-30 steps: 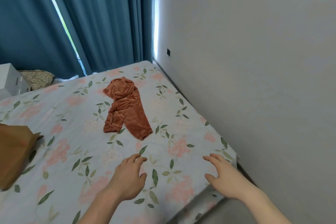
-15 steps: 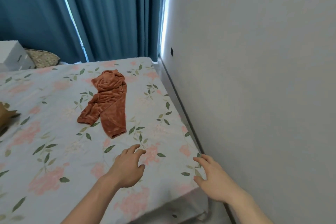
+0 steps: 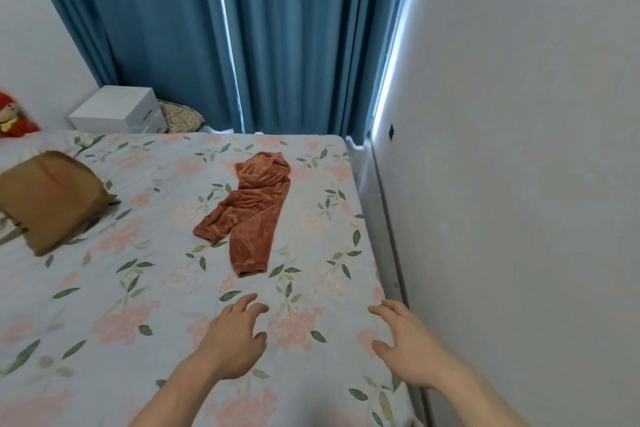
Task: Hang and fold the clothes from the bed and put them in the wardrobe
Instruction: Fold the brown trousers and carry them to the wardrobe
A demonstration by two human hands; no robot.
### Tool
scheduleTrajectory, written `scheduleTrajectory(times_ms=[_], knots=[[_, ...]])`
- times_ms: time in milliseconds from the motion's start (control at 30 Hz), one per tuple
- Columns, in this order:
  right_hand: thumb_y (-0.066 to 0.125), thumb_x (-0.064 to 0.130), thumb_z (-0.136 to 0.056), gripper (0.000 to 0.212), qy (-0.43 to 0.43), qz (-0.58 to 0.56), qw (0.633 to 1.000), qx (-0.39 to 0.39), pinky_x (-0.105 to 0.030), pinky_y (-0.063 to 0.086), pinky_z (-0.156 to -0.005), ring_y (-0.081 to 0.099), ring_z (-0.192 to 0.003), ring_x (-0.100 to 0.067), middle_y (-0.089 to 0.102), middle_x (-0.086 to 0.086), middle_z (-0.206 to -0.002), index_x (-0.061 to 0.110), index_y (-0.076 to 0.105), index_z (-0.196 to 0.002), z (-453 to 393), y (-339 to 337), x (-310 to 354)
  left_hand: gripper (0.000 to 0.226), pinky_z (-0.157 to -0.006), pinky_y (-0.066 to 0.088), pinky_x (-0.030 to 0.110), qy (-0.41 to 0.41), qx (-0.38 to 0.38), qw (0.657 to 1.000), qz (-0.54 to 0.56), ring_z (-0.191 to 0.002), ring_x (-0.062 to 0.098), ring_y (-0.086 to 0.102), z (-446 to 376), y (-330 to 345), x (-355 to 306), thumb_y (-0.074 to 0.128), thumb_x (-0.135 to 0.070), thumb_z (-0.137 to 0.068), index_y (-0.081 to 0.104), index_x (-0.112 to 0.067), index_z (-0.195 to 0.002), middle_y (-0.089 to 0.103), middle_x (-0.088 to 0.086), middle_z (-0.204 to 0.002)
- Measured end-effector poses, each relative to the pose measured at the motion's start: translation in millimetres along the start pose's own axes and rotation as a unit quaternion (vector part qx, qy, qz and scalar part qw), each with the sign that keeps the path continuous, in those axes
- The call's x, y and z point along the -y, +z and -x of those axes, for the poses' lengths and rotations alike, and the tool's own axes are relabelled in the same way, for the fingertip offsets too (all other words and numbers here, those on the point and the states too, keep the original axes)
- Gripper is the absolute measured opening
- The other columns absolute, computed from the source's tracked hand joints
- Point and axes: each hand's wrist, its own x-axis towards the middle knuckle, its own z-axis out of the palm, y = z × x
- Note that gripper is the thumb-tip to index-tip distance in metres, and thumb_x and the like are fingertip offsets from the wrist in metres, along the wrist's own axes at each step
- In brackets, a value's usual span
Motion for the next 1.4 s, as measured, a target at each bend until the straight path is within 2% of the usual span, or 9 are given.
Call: scheduleTrajectory(times_ms=[233, 400, 600, 767, 933, 1133, 1267, 1400], knots=[[0.050, 0.037, -0.102, 0.061, -0.041, 0.037, 0.997, 0.045, -0.036, 0.023, -0.124, 0.018, -0.154, -0.018, 0.011, 0.009, -0.168, 0.035, 0.026, -0.158, -51, -26, 0, 0.051, -0.118, 0.030, 0.042, -0.045, -0.016, 0.998, 0.035, -0.149, 0.022, 0.026, -32, 2, -8, 0.047, -0.037, -0.100, 0.037, -0.033, -0.151, 0.014, -0.008, -0.167], [0.049, 0.036, -0.102, 0.060, -0.100, 0.080, 0.988, 0.081, -0.037, 0.021, -0.125, 0.015, -0.154, -0.018, 0.012, 0.009, -0.168, 0.034, 0.026, -0.158, -106, -57, -4, 0.051, -0.118, 0.030, 0.040, -0.112, -0.050, 0.990, 0.065, -0.148, 0.023, 0.028, -55, 7, -21, 0.047, -0.036, -0.101, 0.037, -0.032, -0.150, 0.014, -0.007, -0.167], [0.049, 0.036, -0.101, 0.059, -0.166, 0.138, 0.965, 0.148, -0.037, 0.023, -0.124, 0.018, -0.153, -0.019, 0.012, 0.009, -0.167, 0.034, 0.028, -0.156, -168, -95, -32, 0.048, -0.116, 0.034, 0.037, -0.206, -0.076, 0.968, 0.121, -0.146, 0.022, 0.032, -67, 39, -64, 0.046, -0.034, -0.102, 0.039, -0.032, -0.149, 0.015, -0.008, -0.166], [0.051, 0.035, -0.100, 0.060, -0.197, 0.183, 0.948, 0.171, -0.039, 0.025, -0.123, 0.019, -0.153, -0.021, 0.014, 0.006, -0.167, 0.032, 0.030, -0.156, -204, -119, -50, 0.045, -0.115, 0.034, 0.036, -0.244, -0.107, 0.950, 0.160, -0.146, 0.020, 0.032, -69, 59, -107, 0.046, -0.034, -0.102, 0.043, -0.031, -0.147, 0.018, -0.006, -0.166], [0.050, 0.035, -0.100, 0.066, -0.193, 0.227, 0.941, 0.159, -0.042, 0.028, -0.121, 0.022, -0.152, -0.025, 0.013, 0.002, -0.168, 0.030, 0.022, -0.159, -200, -126, -67, 0.049, -0.118, 0.031, 0.038, -0.243, -0.090, 0.953, 0.158, -0.148, 0.021, 0.029, -66, 70, -135, 0.046, -0.032, -0.101, 0.041, -0.030, -0.150, 0.017, -0.007, -0.166], [0.051, 0.035, -0.099, 0.069, -0.159, 0.256, 0.942, 0.148, -0.043, 0.030, -0.120, 0.020, -0.152, -0.028, 0.011, 0.000, -0.168, 0.028, 0.020, -0.160, -206, -122, -90, 0.050, -0.118, 0.031, 0.040, -0.234, -0.058, 0.963, 0.121, -0.148, 0.024, 0.028, -92, 74, -122, 0.046, -0.031, -0.100, 0.040, -0.028, -0.150, 0.017, -0.003, -0.166], [0.050, 0.035, -0.098, 0.070, -0.144, 0.258, 0.941, 0.163, -0.044, 0.029, -0.121, 0.018, -0.153, -0.028, 0.011, -0.001, -0.168, 0.027, 0.019, -0.160, -236, -125, -98, 0.053, -0.117, 0.031, 0.043, -0.249, 0.002, 0.962, 0.112, -0.148, 0.027, 0.027, -128, 74, -114, 0.046, -0.030, -0.099, 0.037, -0.026, -0.152, 0.015, 0.000, -0.167], [0.049, 0.034, -0.100, 0.068, -0.167, 0.259, 0.933, 0.183, -0.043, 0.029, -0.121, 0.020, -0.153, -0.028, 0.011, -0.001, -0.168, 0.028, 0.018, -0.160, -303, -131, -81, 0.058, -0.118, 0.031, 0.044, -0.283, 0.023, 0.952, 0.116, -0.149, 0.030, 0.023, -190, 59, -92, 0.047, -0.028, -0.098, 0.034, -0.024, -0.154, 0.011, 0.003, -0.167]])
